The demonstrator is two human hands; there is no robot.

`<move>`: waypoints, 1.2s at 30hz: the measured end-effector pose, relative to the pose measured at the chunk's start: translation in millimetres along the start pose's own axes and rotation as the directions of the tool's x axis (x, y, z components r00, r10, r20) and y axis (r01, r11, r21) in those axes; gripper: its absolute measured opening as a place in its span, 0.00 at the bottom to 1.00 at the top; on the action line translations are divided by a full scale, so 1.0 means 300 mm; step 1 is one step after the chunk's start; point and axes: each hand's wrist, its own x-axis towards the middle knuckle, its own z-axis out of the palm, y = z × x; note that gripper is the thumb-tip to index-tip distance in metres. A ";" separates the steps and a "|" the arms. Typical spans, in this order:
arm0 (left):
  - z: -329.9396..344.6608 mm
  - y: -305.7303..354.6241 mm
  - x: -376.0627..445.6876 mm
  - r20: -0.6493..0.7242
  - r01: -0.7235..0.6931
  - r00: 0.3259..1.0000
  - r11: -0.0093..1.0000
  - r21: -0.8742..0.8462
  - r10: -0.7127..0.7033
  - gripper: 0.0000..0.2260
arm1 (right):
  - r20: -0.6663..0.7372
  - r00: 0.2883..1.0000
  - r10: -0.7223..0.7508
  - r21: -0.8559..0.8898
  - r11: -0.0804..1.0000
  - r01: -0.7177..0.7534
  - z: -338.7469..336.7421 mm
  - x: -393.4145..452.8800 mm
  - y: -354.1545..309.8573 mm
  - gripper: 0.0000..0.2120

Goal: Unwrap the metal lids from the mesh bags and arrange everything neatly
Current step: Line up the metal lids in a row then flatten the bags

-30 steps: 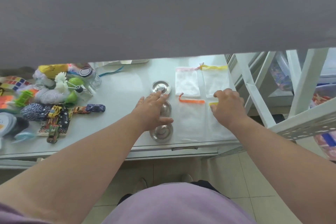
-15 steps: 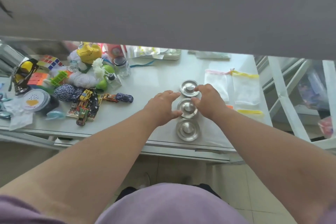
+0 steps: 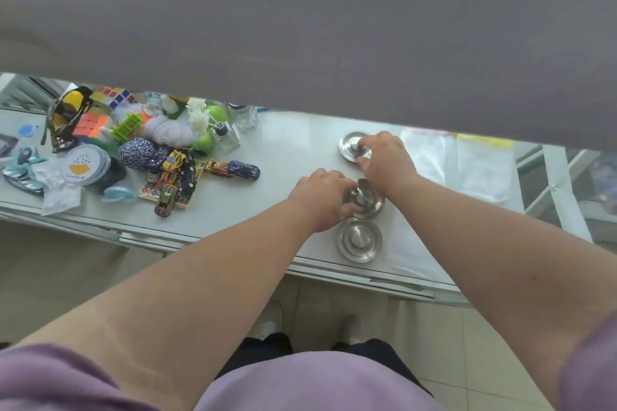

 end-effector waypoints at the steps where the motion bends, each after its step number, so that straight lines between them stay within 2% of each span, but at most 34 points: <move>1: -0.003 0.000 0.002 -0.005 -0.001 1.000 1.000 0.001 0.001 0.23 | -0.014 1.000 0.007 0.042 0.999 -0.006 -0.001 -0.006 0.003 0.18; 6: -0.016 -0.001 -0.004 -0.019 -0.001 1.000 0.999 -0.032 0.001 0.25 | -0.096 0.995 -0.015 0.111 0.993 0.026 -0.016 -0.103 0.069 0.18; 11: -0.004 0.000 -0.014 -0.054 -0.033 0.998 0.997 -0.063 0.030 0.25 | -0.025 0.999 -0.036 0.062 0.997 0.037 -0.007 -0.244 0.124 0.20; 14: 0.006 -0.006 -0.010 -0.036 -0.049 0.998 0.999 -0.014 0.049 0.22 | 0.032 0.998 -0.052 -0.001 0.999 0.052 0.007 -0.290 0.115 0.22; 18: -0.001 -0.019 -0.005 -0.051 -0.060 0.997 0.996 0.061 0.063 0.15 | 0.005 0.998 -0.056 -0.058 0.997 0.057 0.021 -0.295 0.084 0.17; 21: -0.007 -0.033 -0.002 -0.069 -0.057 0.996 0.996 0.070 0.062 0.14 | -0.008 0.998 -0.057 -0.084 0.995 0.056 0.035 -0.287 0.067 0.16; 28: -0.014 -0.053 0.016 -0.081 -0.036 0.996 0.995 0.090 0.043 0.13 | -0.006 1.000 -0.018 -0.118 0.993 0.017 0.041 -0.244 0.042 0.17; 36: -0.003 -0.065 0.026 -0.078 -0.032 0.996 0.994 0.102 0.041 0.15 | -0.028 0.999 -0.019 -0.113 0.993 0.016 0.061 -0.231 0.041 0.14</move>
